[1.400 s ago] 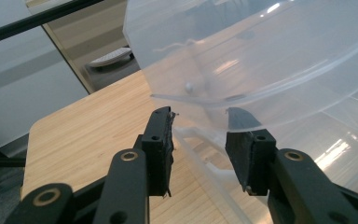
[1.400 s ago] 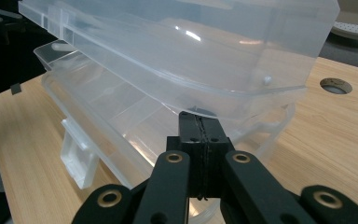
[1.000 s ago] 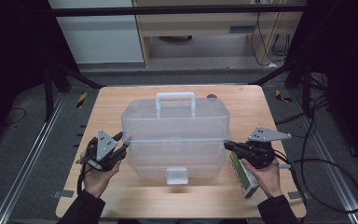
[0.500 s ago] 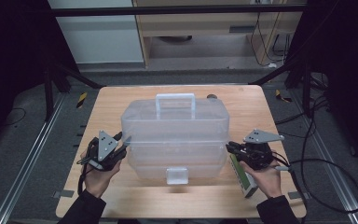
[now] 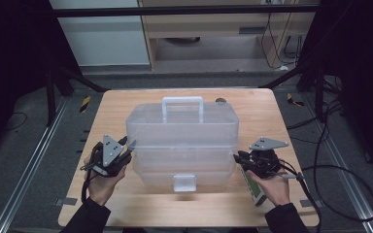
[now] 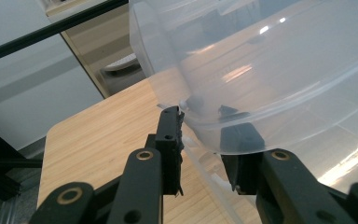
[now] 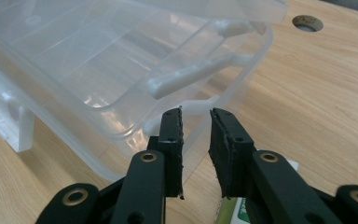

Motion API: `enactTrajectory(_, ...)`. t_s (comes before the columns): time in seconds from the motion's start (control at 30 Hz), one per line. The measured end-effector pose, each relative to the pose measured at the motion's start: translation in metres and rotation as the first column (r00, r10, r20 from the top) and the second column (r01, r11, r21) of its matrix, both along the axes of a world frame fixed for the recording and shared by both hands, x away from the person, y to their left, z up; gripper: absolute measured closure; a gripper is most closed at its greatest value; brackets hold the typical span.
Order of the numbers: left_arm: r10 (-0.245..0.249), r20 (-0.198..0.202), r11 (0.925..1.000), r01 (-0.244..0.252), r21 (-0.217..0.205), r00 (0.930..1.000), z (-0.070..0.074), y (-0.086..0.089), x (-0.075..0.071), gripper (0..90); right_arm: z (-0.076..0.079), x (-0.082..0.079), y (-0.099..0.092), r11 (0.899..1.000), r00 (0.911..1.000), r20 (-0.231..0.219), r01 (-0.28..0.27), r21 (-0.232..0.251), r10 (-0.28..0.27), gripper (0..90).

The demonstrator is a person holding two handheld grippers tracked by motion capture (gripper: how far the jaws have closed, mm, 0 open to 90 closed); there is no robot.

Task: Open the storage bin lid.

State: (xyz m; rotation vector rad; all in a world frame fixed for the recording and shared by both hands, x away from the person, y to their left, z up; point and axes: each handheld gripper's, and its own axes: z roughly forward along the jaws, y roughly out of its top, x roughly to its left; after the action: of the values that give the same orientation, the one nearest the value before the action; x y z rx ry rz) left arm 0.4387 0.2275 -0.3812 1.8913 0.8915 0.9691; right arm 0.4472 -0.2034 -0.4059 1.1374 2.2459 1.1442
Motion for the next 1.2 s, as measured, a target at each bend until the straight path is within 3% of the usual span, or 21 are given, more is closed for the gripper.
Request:
enactTrajectory(0.27, 0.000, -0.001, 1.0000, 0.000, 0.001, 1.0000, 0.002, 0.001, 0.002, 70.0, -0.004, 0.002, 0.004, 1.000, 0.9997, -0.025, 0.008, -0.003, -0.008, 73.3)
enactTrajectory(0.87, 0.007, 0.018, 1.0000, -0.007, -0.006, 0.9998, 0.016, 0.000, 0.017, 74.1, -0.007, 0.004, 0.008, 1.000, 0.9992, -0.035, 0.021, 0.006, -0.021, 77.4)
enactTrajectory(1.2, 0.020, -0.001, 0.9996, -0.020, -0.021, 0.9998, 0.019, 0.001, 0.023, 75.6, -0.007, 0.003, 0.009, 1.000, 0.9991, -0.037, 0.021, 0.009, -0.021, 77.4)
